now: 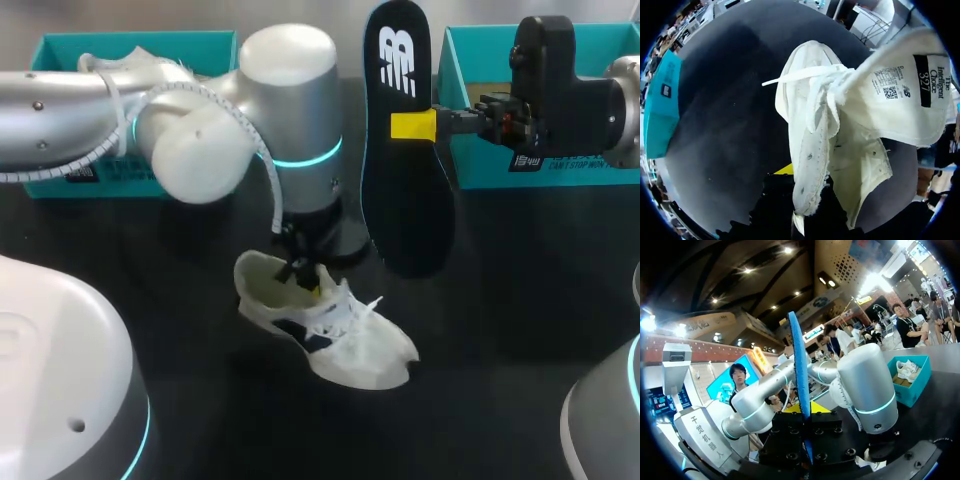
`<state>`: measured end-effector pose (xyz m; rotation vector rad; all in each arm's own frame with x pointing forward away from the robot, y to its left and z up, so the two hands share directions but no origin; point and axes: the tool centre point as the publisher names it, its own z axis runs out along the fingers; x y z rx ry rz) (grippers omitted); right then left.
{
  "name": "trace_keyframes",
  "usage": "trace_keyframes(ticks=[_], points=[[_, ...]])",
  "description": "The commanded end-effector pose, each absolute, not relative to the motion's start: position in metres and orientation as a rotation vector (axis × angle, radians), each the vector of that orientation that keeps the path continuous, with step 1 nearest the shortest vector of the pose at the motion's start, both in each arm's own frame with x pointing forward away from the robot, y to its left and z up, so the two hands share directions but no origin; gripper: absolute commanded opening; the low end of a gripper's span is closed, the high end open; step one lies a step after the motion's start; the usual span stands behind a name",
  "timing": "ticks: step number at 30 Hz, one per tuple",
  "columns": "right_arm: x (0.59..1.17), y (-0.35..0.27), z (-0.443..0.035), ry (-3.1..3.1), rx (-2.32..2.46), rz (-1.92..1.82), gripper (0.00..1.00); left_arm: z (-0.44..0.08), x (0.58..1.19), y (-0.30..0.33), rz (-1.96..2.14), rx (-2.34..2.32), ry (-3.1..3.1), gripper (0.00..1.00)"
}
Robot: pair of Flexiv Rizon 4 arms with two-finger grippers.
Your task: Take the shoe out of the shoebox, open the shoe tongue, remove and reinsert the insole, then place the shoe into the shoebox
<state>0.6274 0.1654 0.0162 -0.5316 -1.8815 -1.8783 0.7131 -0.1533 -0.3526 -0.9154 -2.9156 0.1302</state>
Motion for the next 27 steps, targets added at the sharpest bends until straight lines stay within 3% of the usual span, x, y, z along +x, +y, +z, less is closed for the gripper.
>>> trace_keyframes(ticks=[1, 3, 17, 27], points=[[0.628, 0.167, 0.016, -1.882, -0.534, -1.875, 0.0, -0.332, 0.715, -0.14, 0.129, -1.289, -2.788, 0.0], [0.628, 0.167, 0.016, -1.882, -0.534, -1.875, 0.0, -0.33, 0.716, -0.135, 0.143, -1.459, -2.712, 0.0], [0.628, 0.167, 0.016, -1.882, -0.534, -1.875, 0.0, -0.33, 0.716, -0.135, 0.143, -1.459, -2.712, 0.0], [0.628, 0.167, 0.016, -1.882, -0.534, -1.875, 0.0, -0.329, 0.727, -0.154, 0.073, -2.067, -2.381, 0.0]])
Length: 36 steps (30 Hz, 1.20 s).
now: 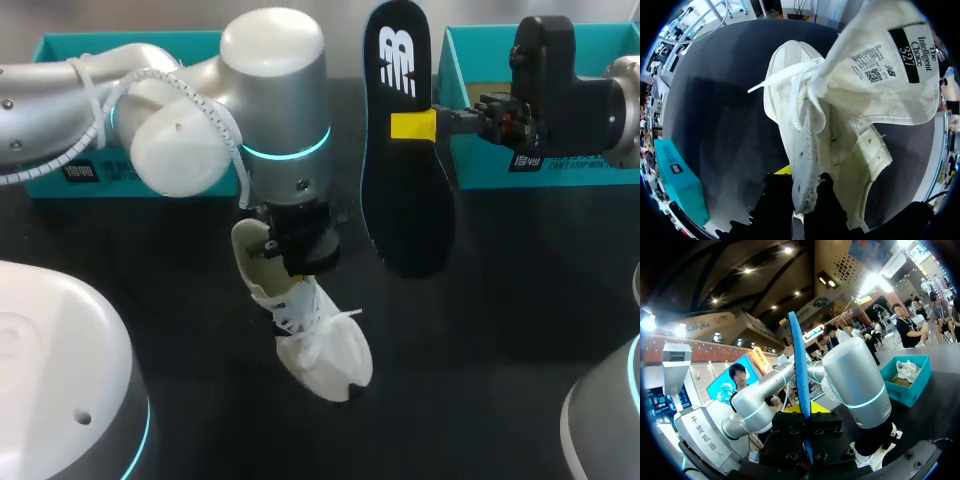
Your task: Take the shoe out of the shoebox, open the shoe tongue, remove and reinsert the insole, then place the shoe into the shoebox
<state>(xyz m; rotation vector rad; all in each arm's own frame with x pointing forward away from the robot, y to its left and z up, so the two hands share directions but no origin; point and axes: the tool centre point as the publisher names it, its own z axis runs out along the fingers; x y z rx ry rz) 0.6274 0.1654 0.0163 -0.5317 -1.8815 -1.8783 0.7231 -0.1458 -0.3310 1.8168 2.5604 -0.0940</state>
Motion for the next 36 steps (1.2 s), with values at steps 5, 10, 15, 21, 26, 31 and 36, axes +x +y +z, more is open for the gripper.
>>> trace_keyframes(ticks=[5, 10, 15, 21, 26, 31, 36], points=[[0.628, 0.167, 0.016, -1.882, -0.534, -1.875, 0.0, -0.335, 0.726, -0.162, -0.1, 2.22, 2.193, 0.0], [0.628, 0.167, 0.016, -1.882, -0.534, -1.875, 0.0, -0.342, 0.72, -0.168, -0.091, 2.307, 2.092, 0.0], [0.628, 0.167, 0.016, -1.882, -0.534, -1.875, 0.0, -0.349, 0.718, -0.171, -0.09, 2.317, 2.092, 0.0], [0.628, 0.167, 0.016, -1.882, -0.534, -1.875, 0.0, -0.352, 0.717, -0.173, -0.122, 2.331, 2.112, 0.0], [0.628, 0.167, 0.016, -1.882, -0.534, -1.875, 0.0, -0.354, 0.713, -0.176, -0.139, 2.307, 2.15, 0.0], [0.628, 0.167, 0.016, -1.882, -0.534, -1.875, 0.0, -0.359, 0.708, -0.18, -0.161, 2.316, 2.154, 0.0], [0.628, 0.167, 0.016, -1.882, -0.534, -1.875, 0.0, -0.373, 0.704, -0.186, -0.167, 2.326, 2.196, 0.0]])
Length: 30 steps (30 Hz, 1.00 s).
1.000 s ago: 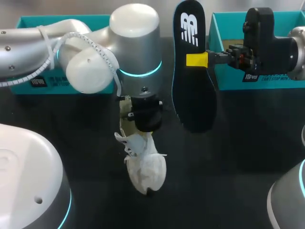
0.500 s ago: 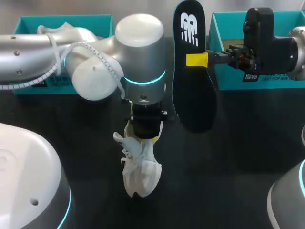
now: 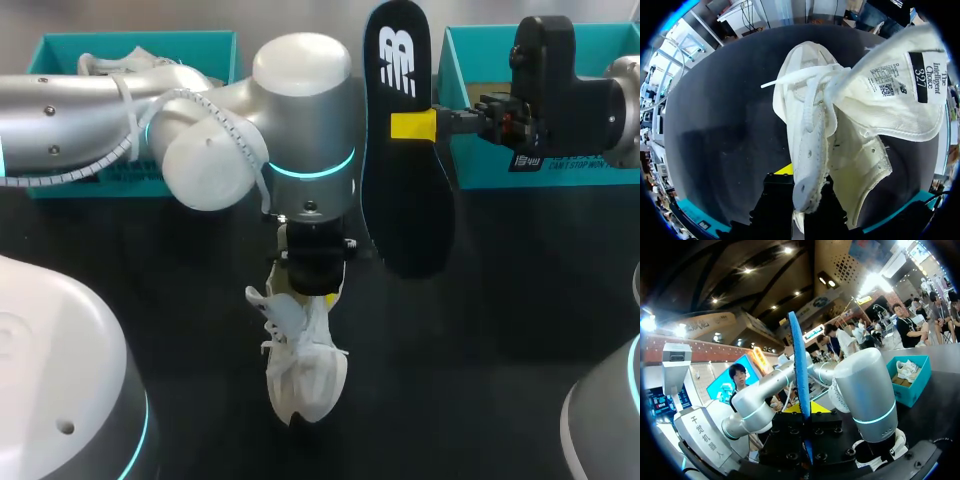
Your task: Take the shoe out of the shoebox, open the shoe tongue, remove and reinsert the insole, then place the shoe into the shoebox
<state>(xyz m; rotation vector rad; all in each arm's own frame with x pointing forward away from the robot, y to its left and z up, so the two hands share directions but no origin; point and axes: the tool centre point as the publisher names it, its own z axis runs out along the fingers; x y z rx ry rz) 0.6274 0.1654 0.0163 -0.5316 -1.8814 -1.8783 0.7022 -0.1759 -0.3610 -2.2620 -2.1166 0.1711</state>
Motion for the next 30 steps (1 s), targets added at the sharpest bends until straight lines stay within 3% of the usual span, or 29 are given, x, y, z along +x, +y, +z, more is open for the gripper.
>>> trace_keyframes(ticks=[1, 30], points=[[0.628, 0.167, 0.016, -1.882, -0.534, -1.875, 0.0, -0.375, 0.704, -0.187, 0.166, -2.227, -2.112, 0.0], [0.628, 0.167, 0.016, -1.882, -0.534, -1.875, 0.0, -0.363, 0.685, -0.178, 0.159, -2.211, -2.133, 0.0]])
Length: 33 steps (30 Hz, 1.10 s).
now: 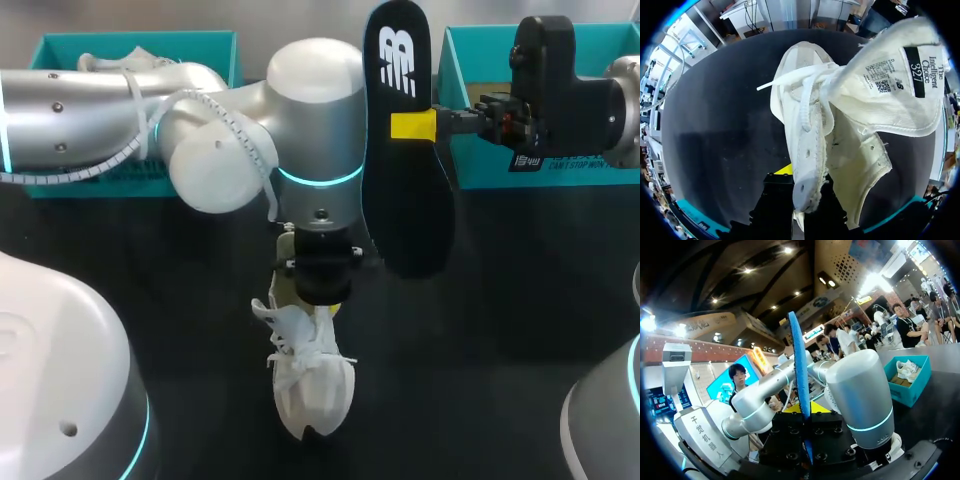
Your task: Take the shoe out of the shoebox, open the shoe tongue, remove and reinsert the insole, then place the shoe into the shoebox
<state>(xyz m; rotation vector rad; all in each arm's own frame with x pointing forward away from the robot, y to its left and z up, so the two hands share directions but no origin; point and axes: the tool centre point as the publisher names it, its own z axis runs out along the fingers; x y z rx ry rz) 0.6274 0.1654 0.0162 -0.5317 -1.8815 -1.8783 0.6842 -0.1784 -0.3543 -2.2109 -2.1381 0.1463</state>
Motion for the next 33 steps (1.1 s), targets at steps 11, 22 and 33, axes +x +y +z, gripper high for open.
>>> trace_keyframes(ticks=[11, 22, 33], points=[[0.628, 0.167, 0.016, -1.882, -0.534, -1.875, 0.0, -0.381, 0.683, -0.184, 0.17, -2.219, -2.112, 0.0], [0.628, 0.167, 0.016, -1.882, -0.534, -1.875, 0.0, -0.39, 0.687, -0.188, 0.186, -2.24, -2.136, 0.0], [0.628, 0.167, 0.016, -1.882, -0.534, -1.875, 0.0, -0.384, 0.69, -0.194, 0.215, -2.292, -2.14, 1.0]])
